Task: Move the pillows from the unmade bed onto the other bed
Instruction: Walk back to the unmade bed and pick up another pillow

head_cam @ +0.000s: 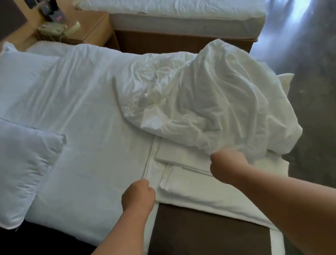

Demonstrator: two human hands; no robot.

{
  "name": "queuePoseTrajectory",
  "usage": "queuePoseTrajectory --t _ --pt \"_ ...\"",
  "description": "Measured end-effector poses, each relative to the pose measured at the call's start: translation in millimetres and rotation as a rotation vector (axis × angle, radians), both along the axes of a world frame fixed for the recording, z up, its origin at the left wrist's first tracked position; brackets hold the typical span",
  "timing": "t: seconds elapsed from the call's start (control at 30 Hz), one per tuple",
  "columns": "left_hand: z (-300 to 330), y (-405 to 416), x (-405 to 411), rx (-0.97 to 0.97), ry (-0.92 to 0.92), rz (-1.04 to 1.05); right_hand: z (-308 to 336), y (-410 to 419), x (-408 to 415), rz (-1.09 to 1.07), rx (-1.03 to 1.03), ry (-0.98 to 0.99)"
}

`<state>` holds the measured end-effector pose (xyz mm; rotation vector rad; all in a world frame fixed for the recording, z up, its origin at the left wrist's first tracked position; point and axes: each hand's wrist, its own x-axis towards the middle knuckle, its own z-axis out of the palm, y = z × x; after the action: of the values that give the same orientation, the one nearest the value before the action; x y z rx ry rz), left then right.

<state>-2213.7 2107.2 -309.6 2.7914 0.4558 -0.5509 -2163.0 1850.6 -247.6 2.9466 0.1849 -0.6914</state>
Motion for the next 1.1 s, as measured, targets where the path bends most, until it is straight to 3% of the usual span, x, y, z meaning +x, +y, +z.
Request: queuePoseTrajectory --t 0.13,0.47,0.67,0.93,1.1 --pt "27 15 -15 0.070 0.005 -0.121 6 -7 -7 -0.128 0.086 0.021" --pt "91 104 -72 0.332 0.012 0.025 42 101 2 0.198 0.290 -0.059" --pt "56 178 -63 0.185 -0.002 0.231 34 181 3 0.447 0.186 -0.058" --pt "-3 339 -2 0.016 0.054 0.263 8 373 64 0.440 0.104 0.008" --pt "-30 465 8 -0.071 0.066 0.527 -3 505 108 0.468 0.076 0.083"
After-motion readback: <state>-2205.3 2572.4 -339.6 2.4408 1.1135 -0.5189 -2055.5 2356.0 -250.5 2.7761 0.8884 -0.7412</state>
